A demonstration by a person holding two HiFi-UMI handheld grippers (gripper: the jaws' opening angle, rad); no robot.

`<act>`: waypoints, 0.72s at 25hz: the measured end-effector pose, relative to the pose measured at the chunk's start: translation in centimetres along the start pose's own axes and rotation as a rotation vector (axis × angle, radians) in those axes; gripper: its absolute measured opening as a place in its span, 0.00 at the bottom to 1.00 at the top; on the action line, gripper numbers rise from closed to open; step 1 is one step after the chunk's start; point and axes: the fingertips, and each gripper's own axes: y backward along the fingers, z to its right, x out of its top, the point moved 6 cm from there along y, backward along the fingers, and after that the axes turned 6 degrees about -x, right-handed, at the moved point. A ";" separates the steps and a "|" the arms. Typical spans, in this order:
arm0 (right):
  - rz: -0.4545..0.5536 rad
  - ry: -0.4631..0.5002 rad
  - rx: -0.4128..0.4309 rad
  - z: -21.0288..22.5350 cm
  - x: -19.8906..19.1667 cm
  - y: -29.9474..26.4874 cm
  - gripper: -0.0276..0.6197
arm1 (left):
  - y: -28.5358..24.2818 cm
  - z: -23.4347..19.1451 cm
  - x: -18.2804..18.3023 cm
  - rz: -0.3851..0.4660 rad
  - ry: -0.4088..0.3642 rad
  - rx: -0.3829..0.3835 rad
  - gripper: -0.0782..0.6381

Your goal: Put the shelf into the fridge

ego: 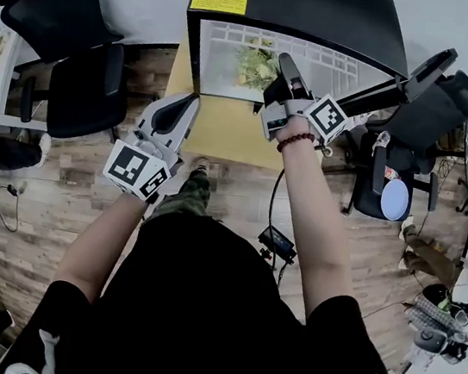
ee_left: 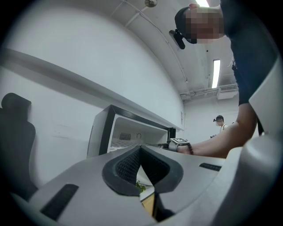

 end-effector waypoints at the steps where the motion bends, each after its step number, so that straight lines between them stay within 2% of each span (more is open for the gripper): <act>1: -0.018 0.063 -0.012 -0.5 -0.6 1.2 0.12 | 0.0 0.2 0.1 0.005 0.001 -0.006 0.13; 2: -0.040 0.146 -0.030 -1.0 -1.1 2.5 0.12 | -0.1 0.5 0.1 0.011 0.001 -0.012 0.13; 7: -0.118 0.684 -0.123 -3.4 -2.8 9.1 0.07 | -0.4 2.7 0.5 0.031 -0.005 -0.054 0.14; 11: -0.075 1.007 -0.184 -5.3 -3.0 14.4 0.07 | 0.1 5.0 0.7 0.043 -0.016 -0.078 0.14; 15: 0.005 1.240 -0.213 -7.3 -3.6 19.9 0.07 | 1.3 7.6 0.9 0.052 -0.032 -0.093 0.14; 18: 0.038 1.306 -0.210 -8.1 -4.3 23.4 0.07 | 2.3 9.8 0.9 0.056 -0.042 -0.094 0.14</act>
